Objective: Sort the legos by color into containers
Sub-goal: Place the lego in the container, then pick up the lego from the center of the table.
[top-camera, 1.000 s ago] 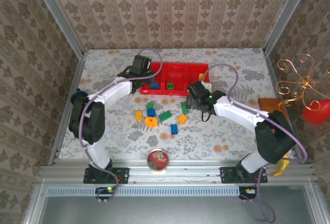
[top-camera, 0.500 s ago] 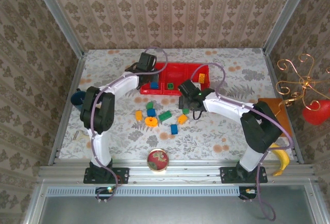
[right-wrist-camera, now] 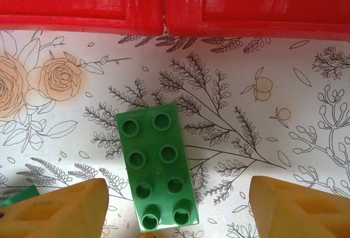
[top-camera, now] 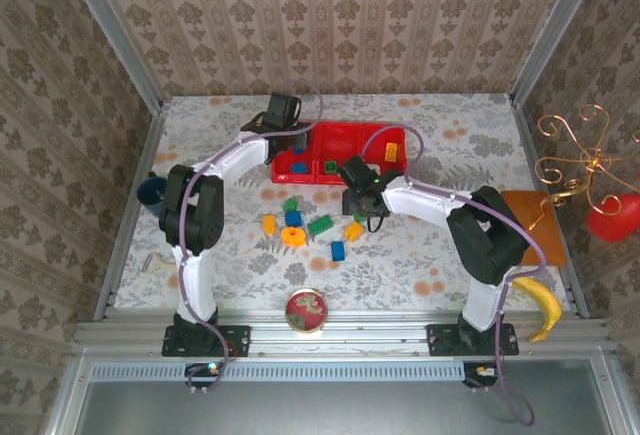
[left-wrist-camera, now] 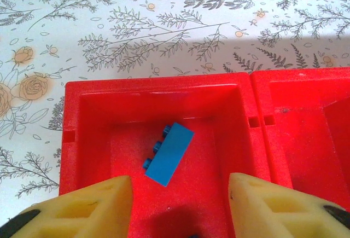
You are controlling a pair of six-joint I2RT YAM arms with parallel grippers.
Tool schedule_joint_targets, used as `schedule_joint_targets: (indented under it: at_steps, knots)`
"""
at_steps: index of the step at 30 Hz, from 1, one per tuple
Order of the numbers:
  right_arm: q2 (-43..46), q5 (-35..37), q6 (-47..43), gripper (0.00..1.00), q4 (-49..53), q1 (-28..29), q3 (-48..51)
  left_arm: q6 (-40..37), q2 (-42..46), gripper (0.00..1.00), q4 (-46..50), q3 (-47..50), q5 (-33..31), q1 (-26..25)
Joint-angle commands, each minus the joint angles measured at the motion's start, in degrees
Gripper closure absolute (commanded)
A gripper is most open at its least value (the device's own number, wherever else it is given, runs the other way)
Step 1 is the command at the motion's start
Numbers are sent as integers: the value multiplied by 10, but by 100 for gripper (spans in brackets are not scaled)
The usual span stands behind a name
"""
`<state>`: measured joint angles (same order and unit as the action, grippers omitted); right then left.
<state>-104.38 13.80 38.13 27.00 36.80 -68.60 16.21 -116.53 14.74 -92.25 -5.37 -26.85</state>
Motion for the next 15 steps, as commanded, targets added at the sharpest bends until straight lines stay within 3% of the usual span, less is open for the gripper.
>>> schedule_joint_targets:
  at_steps: [1,6,12,15]
  knots:
    - [-10,-2,0,31,15,4,-16,-6,29,45,10,9,-4,4]
    - [-16,0,-2,33,20,3,-21,3,76,32,-2,42,7,4]
    - [-31,-7,-14,35,25,2,-34,18,151,3,-23,110,10,4]
    - [-42,-13,-17,36,27,2,-41,24,194,0,-26,146,4,4]
